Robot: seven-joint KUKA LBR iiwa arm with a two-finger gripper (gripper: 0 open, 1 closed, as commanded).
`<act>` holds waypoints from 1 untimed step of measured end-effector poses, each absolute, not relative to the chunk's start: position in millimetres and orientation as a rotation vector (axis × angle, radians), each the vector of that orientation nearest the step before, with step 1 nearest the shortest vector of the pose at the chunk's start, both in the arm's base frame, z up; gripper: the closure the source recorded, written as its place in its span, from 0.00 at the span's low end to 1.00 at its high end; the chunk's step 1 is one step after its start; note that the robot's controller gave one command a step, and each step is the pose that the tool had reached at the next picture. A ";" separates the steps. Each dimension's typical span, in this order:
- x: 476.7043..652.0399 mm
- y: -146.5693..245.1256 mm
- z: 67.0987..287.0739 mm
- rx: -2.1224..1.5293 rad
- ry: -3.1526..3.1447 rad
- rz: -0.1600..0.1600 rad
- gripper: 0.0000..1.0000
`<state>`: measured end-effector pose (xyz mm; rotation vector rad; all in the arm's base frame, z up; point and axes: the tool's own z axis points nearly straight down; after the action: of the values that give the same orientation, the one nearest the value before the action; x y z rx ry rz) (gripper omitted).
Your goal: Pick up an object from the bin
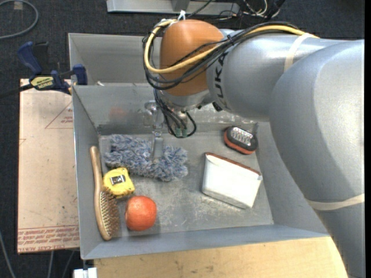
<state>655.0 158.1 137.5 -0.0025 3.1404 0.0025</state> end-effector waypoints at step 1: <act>645.9 152.9 119.2 0.090 3.132 0.006 0.00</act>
Offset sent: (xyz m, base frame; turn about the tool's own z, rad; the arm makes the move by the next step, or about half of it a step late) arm -0.0334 -0.0302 -0.0605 -0.0621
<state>645.9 152.9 119.2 0.0900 3.1324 0.0064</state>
